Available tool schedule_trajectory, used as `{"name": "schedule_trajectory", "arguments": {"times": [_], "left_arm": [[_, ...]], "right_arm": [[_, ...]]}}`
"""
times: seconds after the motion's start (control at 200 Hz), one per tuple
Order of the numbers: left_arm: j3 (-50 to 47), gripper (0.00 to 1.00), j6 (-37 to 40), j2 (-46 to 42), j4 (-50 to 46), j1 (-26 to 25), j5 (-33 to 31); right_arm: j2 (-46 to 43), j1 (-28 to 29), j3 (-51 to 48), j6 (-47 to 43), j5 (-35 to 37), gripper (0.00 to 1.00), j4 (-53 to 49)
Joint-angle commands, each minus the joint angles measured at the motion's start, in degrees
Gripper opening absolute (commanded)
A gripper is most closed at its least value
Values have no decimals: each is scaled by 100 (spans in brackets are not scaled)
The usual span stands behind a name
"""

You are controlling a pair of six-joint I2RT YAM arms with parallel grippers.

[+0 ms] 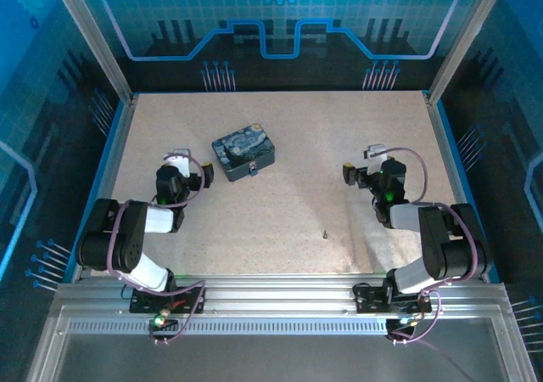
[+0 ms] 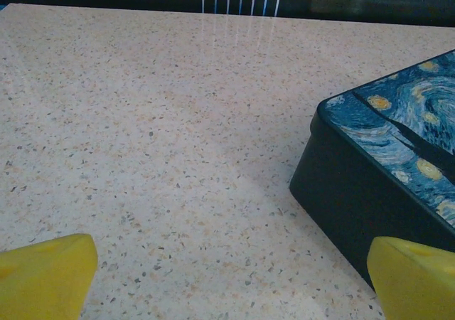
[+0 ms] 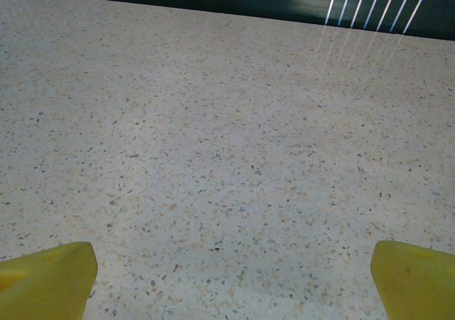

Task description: Unlock the padlock with the key

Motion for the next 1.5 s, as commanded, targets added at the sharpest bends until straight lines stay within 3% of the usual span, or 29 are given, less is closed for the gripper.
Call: {"name": "schedule_trajectory", "arguments": {"times": [0.0,0.21,0.455,0.66,0.755,0.875,0.95,1.196,1.496], "left_arm": [[-187,99,1,13,518,38,117],[-484,99,1,-329,797,31,91],[-210,99,97,-1780,-863,-202,-249],[284,99,-1372,-3069,-2423,-380,42],[670,99,-2508,-3343,-3405,-428,99],[976,99,-3526,-3477,-4209,-542,716],[1074,99,-3821,-3529,-4431,-771,926],[1449,99,-3986,-3538,-5207,-1857,780],[1314,99,-4264,-3394,-5245,-2907,418]], "right_arm": [[6,-90,-4,122,-37,100,11],[-630,-92,-42,164,106,100,-467],[-1535,69,299,499,270,100,-1849],[-1956,446,765,1095,277,100,-2954],[-2127,674,1001,1383,204,100,-3507],[-2215,1069,1318,1706,337,100,-4225],[-2208,1356,1502,1802,389,100,-4609],[-2216,2127,1962,2047,373,100,-5697],[-2335,2678,2003,2633,327,100,-7069]]}}
